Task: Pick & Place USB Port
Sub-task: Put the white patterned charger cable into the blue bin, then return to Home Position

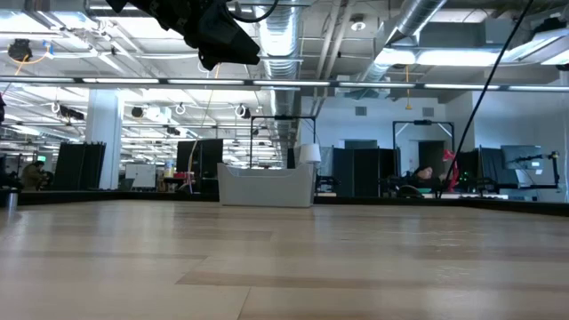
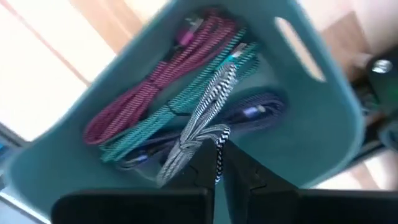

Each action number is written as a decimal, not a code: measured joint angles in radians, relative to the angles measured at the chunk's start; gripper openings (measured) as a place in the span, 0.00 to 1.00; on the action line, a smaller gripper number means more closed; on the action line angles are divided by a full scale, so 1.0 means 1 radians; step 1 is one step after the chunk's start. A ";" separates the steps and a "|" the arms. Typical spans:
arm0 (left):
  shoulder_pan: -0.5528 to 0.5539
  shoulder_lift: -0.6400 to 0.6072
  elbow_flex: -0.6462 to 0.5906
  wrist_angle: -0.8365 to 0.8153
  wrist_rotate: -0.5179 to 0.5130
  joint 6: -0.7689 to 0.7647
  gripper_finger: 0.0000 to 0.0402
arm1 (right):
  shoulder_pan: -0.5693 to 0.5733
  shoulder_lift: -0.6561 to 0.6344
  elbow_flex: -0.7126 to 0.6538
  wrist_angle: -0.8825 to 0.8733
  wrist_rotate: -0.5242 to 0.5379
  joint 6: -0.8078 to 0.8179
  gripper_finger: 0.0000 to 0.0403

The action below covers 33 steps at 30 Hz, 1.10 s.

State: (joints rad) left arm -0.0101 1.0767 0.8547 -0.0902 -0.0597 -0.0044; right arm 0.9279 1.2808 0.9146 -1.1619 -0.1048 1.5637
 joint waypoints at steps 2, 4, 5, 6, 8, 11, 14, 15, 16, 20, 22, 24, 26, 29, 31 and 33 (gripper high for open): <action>0.000 0.000 0.000 0.000 0.000 0.000 0.34 | -0.002 0.000 -0.001 -0.020 -0.002 0.000 0.04; 0.000 0.000 0.000 0.000 0.000 0.000 0.34 | -0.005 0.000 -0.001 -0.019 -0.001 0.000 0.07; 0.000 0.000 0.000 0.000 0.000 0.000 0.34 | -0.009 0.000 -0.001 -0.020 -0.001 0.000 0.09; 0.000 0.000 0.000 0.000 0.000 0.000 0.34 | -0.013 0.000 -0.001 -0.018 -0.001 0.002 0.11; 0.000 0.000 0.000 0.000 0.000 0.000 0.34 | -0.026 0.000 -0.001 -0.008 -0.002 0.004 0.15; 0.000 0.000 0.000 0.000 0.000 0.000 0.34 | -0.044 0.000 -0.001 0.004 -0.003 -0.014 0.19; 0.000 0.000 0.000 0.000 0.000 0.000 0.34 | -0.062 0.000 -0.001 0.021 -0.003 -0.045 0.23; 0.000 0.000 0.000 0.000 0.000 0.000 0.34 | -0.068 0.000 -0.001 0.025 -0.008 -0.057 0.24; 0.000 0.000 0.000 0.000 0.000 0.000 0.34 | -0.076 0.000 -0.001 0.026 -0.022 -0.074 0.26; 0.000 0.000 0.000 0.000 0.000 0.006 0.34 | -0.125 0.000 -0.001 0.026 -0.167 -0.161 0.32; 0.000 -0.002 0.000 0.001 0.000 0.007 0.34 | -0.158 0.000 -0.001 0.026 -0.239 -0.201 0.34; 0.000 -0.004 0.000 0.000 0.000 0.009 0.34 | -0.196 0.000 0.000 0.026 -0.269 -0.251 0.35; 0.000 -0.008 0.000 0.001 0.000 0.029 0.34 | -0.237 0.000 0.000 0.026 -0.267 -0.312 0.35; 0.000 -0.013 0.000 0.000 0.000 0.057 0.34 | -0.305 0.000 0.000 0.031 -0.264 -0.400 0.34; 0.000 -0.021 0.000 0.002 0.000 0.060 0.34 | -0.352 0.000 0.000 0.044 -0.263 -0.457 0.32; 0.000 -0.033 0.000 0.002 0.000 0.060 0.34 | -0.399 0.000 0.007 0.048 -0.260 -0.517 0.30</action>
State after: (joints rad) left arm -0.0097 1.0432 0.8547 -0.0885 -0.0601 0.0559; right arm 0.5291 1.2808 0.9219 -1.1139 -0.3653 1.0464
